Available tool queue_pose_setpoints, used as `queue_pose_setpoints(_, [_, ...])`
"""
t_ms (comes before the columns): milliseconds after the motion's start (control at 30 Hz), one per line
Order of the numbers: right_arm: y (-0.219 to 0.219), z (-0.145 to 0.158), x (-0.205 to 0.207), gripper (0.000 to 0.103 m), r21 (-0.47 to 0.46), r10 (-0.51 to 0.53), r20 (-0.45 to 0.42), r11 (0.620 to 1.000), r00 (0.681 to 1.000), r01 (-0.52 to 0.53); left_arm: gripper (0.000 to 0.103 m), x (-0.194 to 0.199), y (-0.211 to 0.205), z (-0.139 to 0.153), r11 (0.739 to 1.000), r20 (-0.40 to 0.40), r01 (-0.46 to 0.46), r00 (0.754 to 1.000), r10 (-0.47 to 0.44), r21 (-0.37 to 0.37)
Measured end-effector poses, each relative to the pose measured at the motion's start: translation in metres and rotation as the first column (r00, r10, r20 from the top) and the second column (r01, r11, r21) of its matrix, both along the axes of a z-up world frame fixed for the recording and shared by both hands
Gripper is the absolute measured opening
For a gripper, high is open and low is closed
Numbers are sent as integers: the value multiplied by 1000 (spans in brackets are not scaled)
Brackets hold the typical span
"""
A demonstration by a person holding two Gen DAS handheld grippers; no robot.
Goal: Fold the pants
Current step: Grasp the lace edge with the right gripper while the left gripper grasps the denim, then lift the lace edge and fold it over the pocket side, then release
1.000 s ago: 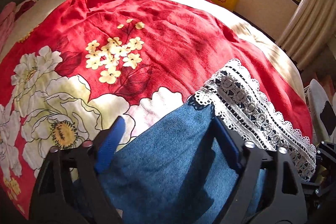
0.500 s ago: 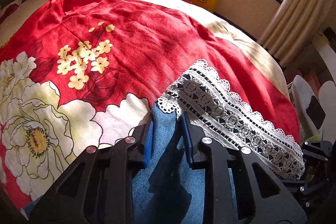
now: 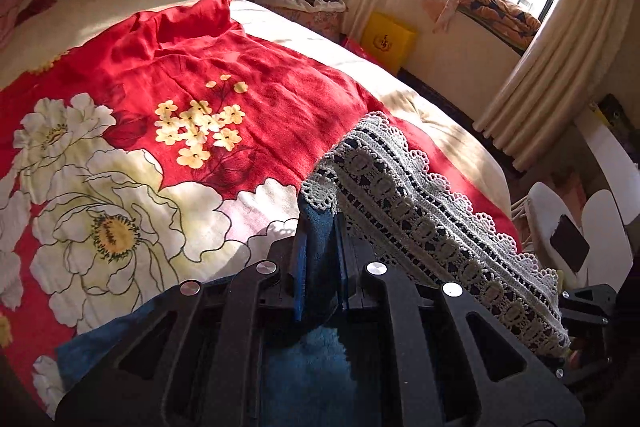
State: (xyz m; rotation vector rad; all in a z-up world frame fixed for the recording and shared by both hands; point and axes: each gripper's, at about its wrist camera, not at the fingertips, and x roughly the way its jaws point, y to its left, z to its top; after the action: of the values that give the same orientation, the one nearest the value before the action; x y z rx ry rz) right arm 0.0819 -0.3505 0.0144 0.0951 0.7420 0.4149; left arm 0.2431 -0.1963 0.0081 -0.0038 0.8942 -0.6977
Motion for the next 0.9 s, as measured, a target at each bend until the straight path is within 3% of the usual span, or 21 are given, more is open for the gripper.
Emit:
queue_pose_setpoints(167, [39, 22, -3, 17, 25, 117, 47, 993, 992, -119, 6, -10, 47, 15, 996, 22, -72, 997, 74, -48])
queue_pose_setpoints(300, [85, 20, -3, 18, -4, 223, 52, 975, 974, -223, 10, -18, 86, 9, 985, 40, -173, 984, 174, -17])
queue_pose_setpoints(400, [119, 10, -3, 17, -46, 295, 16, 955, 955, -294, 11, -23, 123, -7, 960, -11, -279, 960, 279, 1])
queue_pose_setpoints(500, [159, 1, -12, 18, -119, 378, -1, 919, 926, -375, 11, -36, 170, -13, 917, -73, -396, 917, 392, -47])
queue_pose_setpoints(667, [210, -19, -35, 19, -192, 499, -44, 846, 866, -497, 13, -80, 243, 3, 820, -116, -541, 841, 528, -188])
queue_pose_setpoints(733, [219, -26, -43, 28, -207, 528, -55, 824, 847, -527, 19, -98, 259, 14, 796, -108, -570, 821, 561, -204])
queue_pose_setpoints(833, [219, -22, -53, 36, -140, 573, -48, 807, 818, -574, 31, -119, 270, 25, 790, -96, -577, 816, 570, -207])
queue_pose_setpoints(900, [208, -12, -55, 44, -120, 572, -12, 814, 820, -569, 35, -128, 268, 26, 800, -91, -572, 819, 566, -182])
